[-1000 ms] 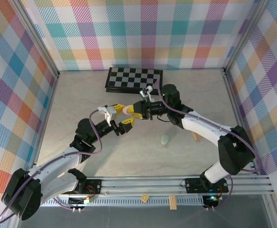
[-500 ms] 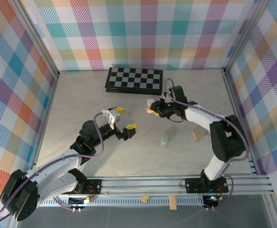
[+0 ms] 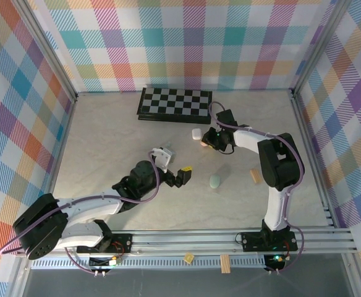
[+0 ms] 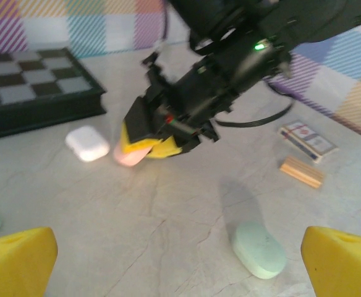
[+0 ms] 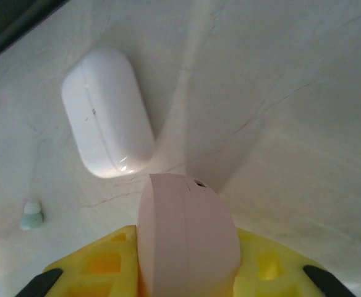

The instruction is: Insert wireless bluetooth earbuds into charging case

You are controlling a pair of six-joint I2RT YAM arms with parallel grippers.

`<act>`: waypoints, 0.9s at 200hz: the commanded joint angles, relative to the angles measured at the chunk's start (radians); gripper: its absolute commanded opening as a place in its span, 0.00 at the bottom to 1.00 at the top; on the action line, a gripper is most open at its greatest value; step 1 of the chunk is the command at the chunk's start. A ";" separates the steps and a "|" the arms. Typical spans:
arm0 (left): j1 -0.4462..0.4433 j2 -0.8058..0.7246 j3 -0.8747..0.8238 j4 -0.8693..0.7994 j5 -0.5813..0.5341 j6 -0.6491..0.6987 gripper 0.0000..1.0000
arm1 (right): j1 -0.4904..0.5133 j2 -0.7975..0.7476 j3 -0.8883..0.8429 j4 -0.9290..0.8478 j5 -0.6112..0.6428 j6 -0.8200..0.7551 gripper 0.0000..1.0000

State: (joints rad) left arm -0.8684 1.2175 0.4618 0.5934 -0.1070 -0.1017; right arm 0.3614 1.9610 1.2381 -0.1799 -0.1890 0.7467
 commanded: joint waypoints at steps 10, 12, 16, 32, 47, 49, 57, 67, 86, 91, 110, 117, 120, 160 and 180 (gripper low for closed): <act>-0.050 0.063 0.070 -0.063 -0.222 -0.194 1.00 | -0.010 -0.025 0.007 -0.070 0.111 -0.080 0.48; -0.052 0.070 0.078 -0.073 -0.226 -0.205 1.00 | -0.010 -0.031 0.004 -0.073 0.117 -0.084 0.51; -0.058 0.084 0.093 -0.097 -0.237 -0.225 1.00 | -0.012 -0.043 -0.002 -0.079 0.129 -0.094 0.56; -0.094 0.149 0.157 -0.160 -0.261 -0.272 1.00 | -0.020 -0.103 -0.037 -0.093 0.171 -0.128 0.70; -0.134 0.219 0.239 -0.264 -0.285 -0.300 1.00 | -0.033 -0.173 -0.086 -0.101 0.200 -0.151 0.76; -0.139 0.225 0.253 -0.278 -0.289 -0.302 1.00 | -0.036 -0.184 -0.094 -0.101 0.202 -0.152 0.76; -0.158 0.265 0.302 -0.342 -0.289 -0.314 1.00 | -0.048 -0.229 -0.128 -0.104 0.211 -0.153 0.78; -0.176 0.312 0.362 -0.403 -0.282 -0.325 1.00 | -0.066 -0.288 -0.175 -0.099 0.219 -0.148 0.80; -0.198 0.388 0.463 -0.510 -0.247 -0.345 1.00 | -0.103 -0.400 -0.261 -0.100 0.224 -0.131 0.81; -0.200 0.409 0.495 -0.544 -0.235 -0.352 1.00 | -0.111 -0.427 -0.283 -0.101 0.224 -0.126 0.81; -0.208 0.497 0.627 -0.693 -0.187 -0.373 1.00 | -0.140 -0.536 -0.367 -0.095 0.227 -0.107 0.82; -0.211 0.527 0.673 -0.744 -0.166 -0.375 1.00 | -0.151 -0.571 -0.393 -0.093 0.229 -0.104 0.82; -0.211 0.542 0.693 -0.767 -0.157 -0.376 1.00 | -0.153 -0.585 -0.406 -0.092 0.230 -0.103 0.82; -0.214 0.706 0.926 -1.060 -0.031 -0.430 0.92 | -0.195 -0.726 -0.508 -0.098 0.258 -0.113 0.81; -0.216 0.761 1.009 -1.150 0.016 -0.471 0.87 | -0.220 -0.749 -0.538 -0.087 0.251 -0.120 0.81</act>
State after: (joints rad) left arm -1.0721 1.9285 1.3838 -0.3309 -0.1825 -0.5091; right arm 0.1703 1.2430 0.7357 -0.2642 0.0460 0.6380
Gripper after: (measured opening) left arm 0.894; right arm 0.816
